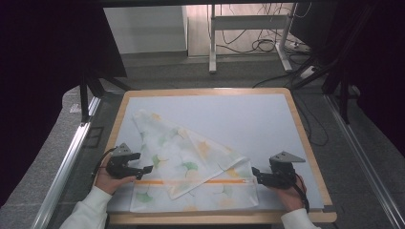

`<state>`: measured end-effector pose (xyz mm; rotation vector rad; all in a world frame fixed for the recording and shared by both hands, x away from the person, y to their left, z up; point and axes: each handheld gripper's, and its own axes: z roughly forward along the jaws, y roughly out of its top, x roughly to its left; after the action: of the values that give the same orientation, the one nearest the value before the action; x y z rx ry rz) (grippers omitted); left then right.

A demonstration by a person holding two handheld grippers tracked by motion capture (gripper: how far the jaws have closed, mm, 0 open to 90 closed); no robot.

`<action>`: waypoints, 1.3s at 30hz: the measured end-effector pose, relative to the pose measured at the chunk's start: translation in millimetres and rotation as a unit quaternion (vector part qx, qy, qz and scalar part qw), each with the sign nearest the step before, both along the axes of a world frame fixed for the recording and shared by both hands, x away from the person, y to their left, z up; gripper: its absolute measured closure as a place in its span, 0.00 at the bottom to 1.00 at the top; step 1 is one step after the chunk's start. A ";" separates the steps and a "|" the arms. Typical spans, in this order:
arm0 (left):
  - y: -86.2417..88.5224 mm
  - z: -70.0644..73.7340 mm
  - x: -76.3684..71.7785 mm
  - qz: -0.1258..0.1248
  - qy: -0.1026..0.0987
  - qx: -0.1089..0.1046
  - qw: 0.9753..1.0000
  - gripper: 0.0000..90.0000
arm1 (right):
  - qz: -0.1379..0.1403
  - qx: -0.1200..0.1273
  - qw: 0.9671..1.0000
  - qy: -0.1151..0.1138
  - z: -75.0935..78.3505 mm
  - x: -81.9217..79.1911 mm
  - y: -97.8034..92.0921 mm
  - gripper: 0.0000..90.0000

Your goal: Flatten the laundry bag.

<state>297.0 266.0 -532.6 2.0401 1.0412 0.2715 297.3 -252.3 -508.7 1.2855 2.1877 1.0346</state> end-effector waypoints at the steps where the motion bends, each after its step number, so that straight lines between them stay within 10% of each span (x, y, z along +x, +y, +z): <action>1: 0.0 -0.1 0.1 -0.002 0.001 0.001 1.000 0.21 | 0.000 0.000 1.000 0.001 0.2 -0.1 0.2 0.24; 39: -1.1 -0.9 -0.5 -0.018 0.012 0.004 1.000 0.24 | 0.084 0.031 0.996 0.002 13.9 -10.3 26.0 0.39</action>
<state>296.5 265.0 -533.5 2.0725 1.0177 0.2329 287.0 -226.2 -494.7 1.1460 2.3141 1.1732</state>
